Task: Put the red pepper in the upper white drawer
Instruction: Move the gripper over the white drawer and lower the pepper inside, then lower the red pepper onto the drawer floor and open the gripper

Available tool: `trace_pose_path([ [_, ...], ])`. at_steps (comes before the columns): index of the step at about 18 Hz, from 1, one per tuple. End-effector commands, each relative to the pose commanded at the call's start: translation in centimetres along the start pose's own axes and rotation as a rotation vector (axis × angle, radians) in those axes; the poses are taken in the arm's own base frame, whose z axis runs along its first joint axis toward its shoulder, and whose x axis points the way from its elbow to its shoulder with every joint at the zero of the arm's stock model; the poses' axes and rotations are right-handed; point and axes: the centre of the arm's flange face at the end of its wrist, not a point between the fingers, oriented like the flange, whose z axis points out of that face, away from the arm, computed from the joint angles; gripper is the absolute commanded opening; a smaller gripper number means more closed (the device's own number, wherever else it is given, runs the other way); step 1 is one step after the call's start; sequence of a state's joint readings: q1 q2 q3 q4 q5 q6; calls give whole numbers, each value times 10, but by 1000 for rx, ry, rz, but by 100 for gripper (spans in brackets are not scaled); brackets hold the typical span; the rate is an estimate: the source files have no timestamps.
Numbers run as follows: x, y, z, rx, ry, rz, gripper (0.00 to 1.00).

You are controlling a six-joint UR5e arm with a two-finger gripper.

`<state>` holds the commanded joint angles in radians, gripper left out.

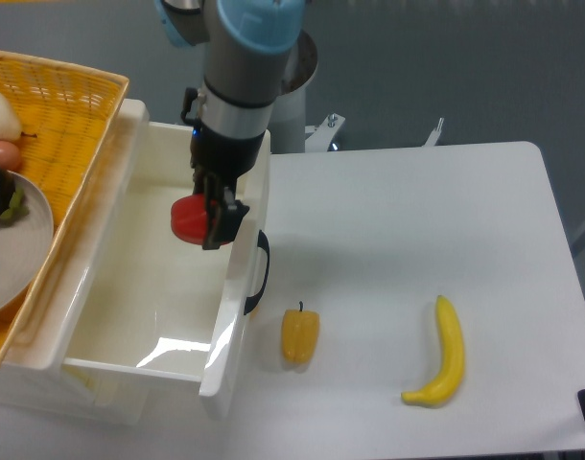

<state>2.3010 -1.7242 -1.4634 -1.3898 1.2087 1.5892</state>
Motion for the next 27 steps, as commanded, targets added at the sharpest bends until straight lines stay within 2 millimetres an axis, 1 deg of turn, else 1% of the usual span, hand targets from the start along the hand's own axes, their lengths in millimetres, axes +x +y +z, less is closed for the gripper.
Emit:
trace_pose_path([
  [3,0,-7,12,-12,21,15,41],
  [5,-2,-6,20,-19,28,18,41],
  [7,-3,-8,34,-21,47,24,41],
  [8,-3,-7,36,-36,44,27,41],
  [10,-4,-13,52,-69,50,53,41],
  [13,-4,-12,66,-80,71,53,41],
  [16,-4,-11,72,-79,71,53,41],
  [21,-2,-10,87,-80,76,51,41],
  [23,1,-17,92,-85,75,65,42],
  [24,0,-17,96,-85,80,65,42],
  [27,-1,-16,99,-85,81,63,46],
])
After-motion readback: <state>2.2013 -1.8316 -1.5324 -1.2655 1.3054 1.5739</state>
